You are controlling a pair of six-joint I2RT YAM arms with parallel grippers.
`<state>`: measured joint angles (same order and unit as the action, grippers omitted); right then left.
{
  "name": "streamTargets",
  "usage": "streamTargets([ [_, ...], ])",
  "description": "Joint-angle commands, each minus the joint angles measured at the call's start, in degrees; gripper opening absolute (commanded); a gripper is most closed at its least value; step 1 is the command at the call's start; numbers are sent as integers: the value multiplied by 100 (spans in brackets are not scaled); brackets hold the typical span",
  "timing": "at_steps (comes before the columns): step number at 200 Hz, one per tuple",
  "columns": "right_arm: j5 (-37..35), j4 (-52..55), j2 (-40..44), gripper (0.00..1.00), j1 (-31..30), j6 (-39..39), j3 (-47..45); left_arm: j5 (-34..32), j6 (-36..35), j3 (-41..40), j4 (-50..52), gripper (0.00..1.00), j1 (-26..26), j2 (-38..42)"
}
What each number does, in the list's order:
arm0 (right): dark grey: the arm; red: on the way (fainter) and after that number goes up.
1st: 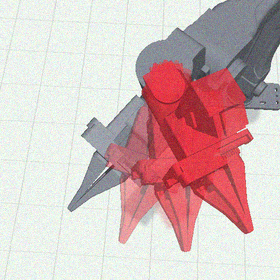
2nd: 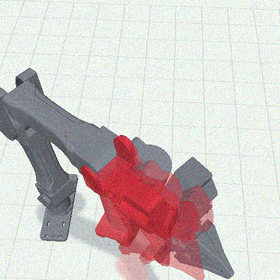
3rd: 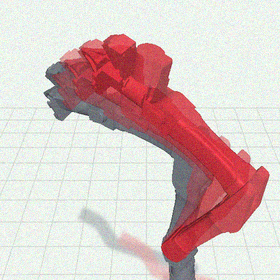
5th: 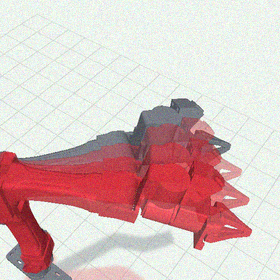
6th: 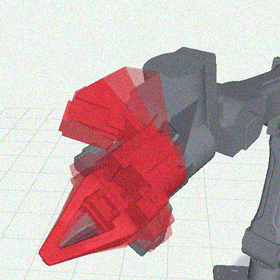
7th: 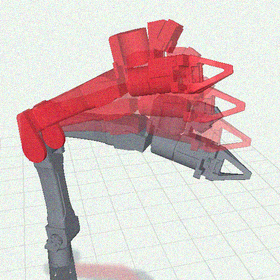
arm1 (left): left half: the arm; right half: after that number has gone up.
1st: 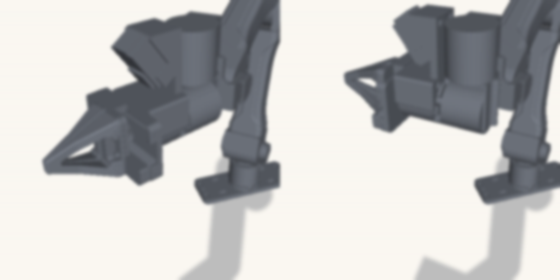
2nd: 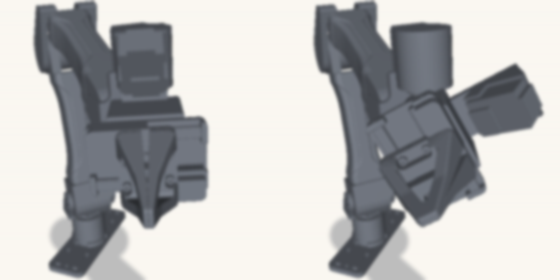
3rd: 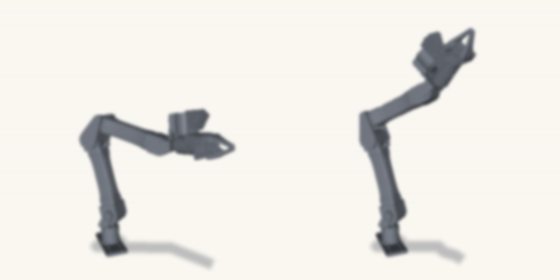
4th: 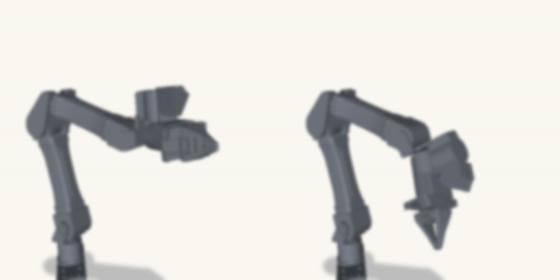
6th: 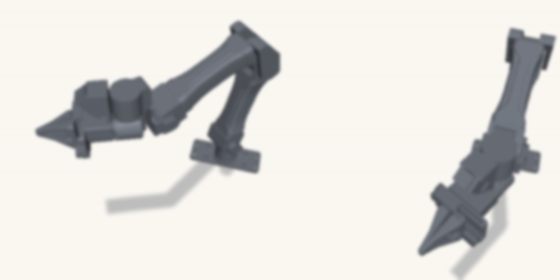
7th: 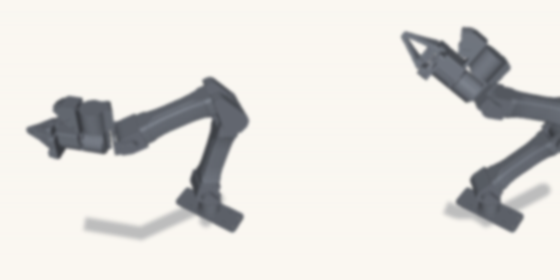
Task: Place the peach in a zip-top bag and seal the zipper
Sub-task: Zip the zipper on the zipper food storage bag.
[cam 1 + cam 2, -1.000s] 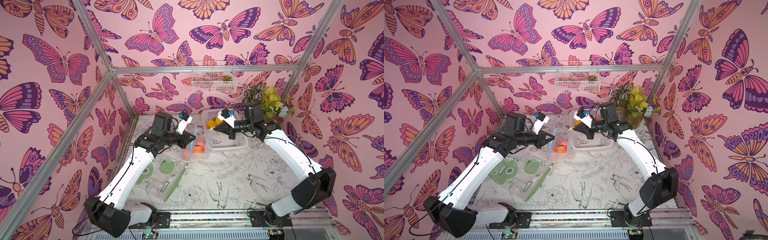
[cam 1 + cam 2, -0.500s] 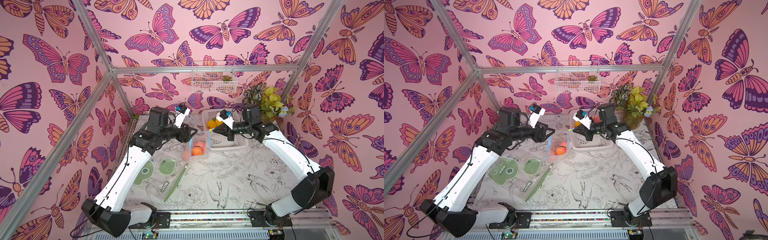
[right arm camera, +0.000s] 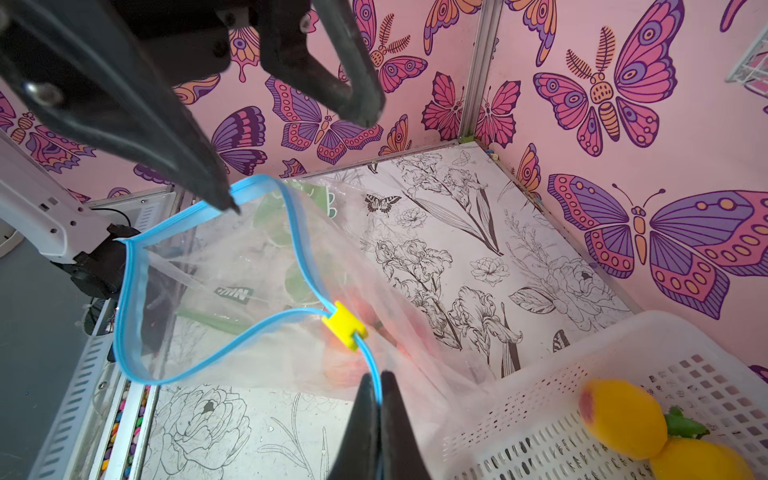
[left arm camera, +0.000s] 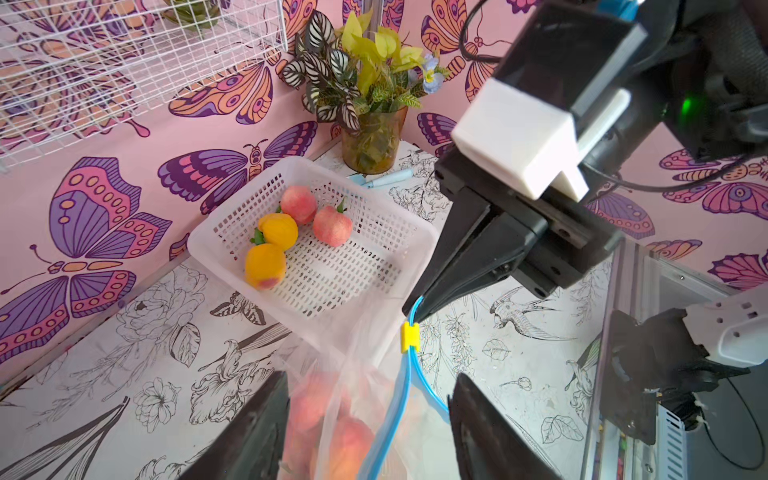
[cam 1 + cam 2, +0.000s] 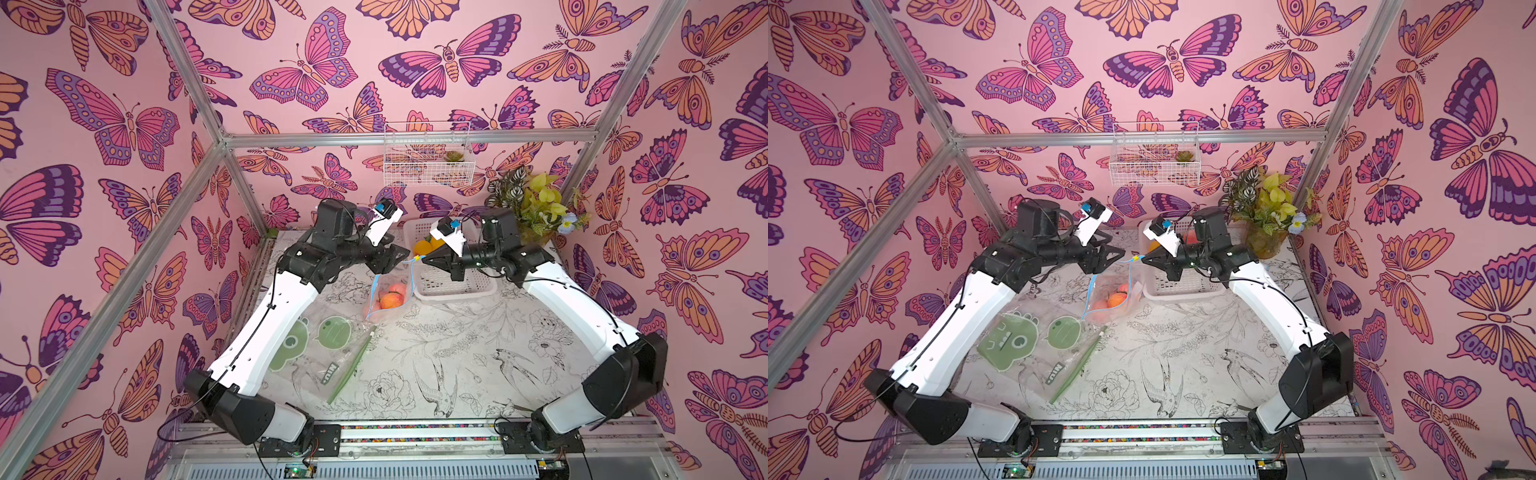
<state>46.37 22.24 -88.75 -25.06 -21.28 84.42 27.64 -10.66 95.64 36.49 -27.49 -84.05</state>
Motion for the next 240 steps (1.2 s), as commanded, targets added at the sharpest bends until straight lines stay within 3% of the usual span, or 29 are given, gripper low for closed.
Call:
streamTargets([
  [1, 83, -2, 56, 0, -93, 106, 30, 121, -309, 222, 206, 61, -118, -103],
  [168, 162, 149, -21, 0, -245, 115, 250, 50, -727, 236, 694, 34, -354, -603],
  [240, 56, 88, -27, 0, -245, 256, 260, 6, -763, 245, 767, 18, -376, -579],
])
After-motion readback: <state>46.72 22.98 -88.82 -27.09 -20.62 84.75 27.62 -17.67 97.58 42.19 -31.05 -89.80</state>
